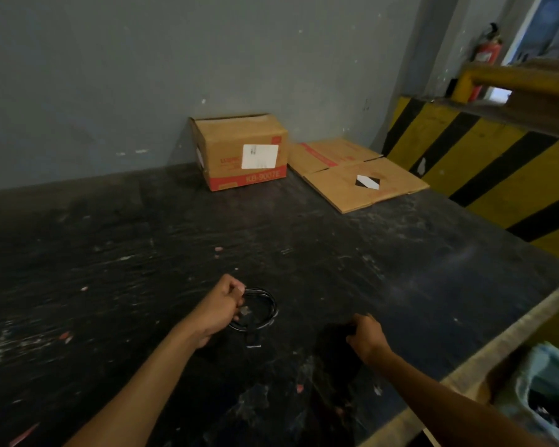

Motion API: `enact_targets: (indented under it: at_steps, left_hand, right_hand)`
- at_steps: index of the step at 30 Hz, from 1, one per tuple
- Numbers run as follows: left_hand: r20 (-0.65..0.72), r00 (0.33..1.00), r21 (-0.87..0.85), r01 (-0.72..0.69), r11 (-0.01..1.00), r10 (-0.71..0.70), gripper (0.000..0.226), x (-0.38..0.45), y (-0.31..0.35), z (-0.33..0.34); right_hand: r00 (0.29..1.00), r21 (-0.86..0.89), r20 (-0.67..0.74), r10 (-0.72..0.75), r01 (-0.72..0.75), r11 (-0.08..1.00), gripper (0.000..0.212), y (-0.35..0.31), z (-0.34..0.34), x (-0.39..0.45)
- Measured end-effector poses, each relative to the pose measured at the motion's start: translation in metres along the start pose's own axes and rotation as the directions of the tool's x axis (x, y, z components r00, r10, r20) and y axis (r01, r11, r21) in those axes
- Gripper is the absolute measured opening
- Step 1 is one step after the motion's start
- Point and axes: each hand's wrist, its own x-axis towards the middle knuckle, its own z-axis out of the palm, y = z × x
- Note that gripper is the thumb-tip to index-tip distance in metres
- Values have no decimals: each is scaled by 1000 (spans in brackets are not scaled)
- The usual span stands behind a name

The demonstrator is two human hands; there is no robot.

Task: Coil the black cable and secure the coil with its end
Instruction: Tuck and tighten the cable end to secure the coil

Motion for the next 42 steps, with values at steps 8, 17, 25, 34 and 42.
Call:
enact_targets:
  at_steps: [8,17,25,34,42]
  left_hand:
    - [-62,998,50,-14,999,17,16,-9,8,-19]
    - [-149,988,70,-32,997,42,16,-12,8,-38]
    - [-143,989,74,-29,997,40,15,-9,-1,-40]
    - [-106,994,136,5,991,9,21,-3,3,-28]
    - [-45,999,-104,-3,995,-2,35,-5,28,-24]
  right_hand:
    - [985,156,94,-144,128,979,23,-64,-6,4]
    - [932,-111,201,-300,326,939,30,-115,-13,4]
    - [950,-207,233,-207,256,944,13,-75,4,-5]
    - [901,310,51,-431,396,864,7,-132,-31,-18]
    - [723,290,-96,-684,678,675,14,-203,-54,-50]
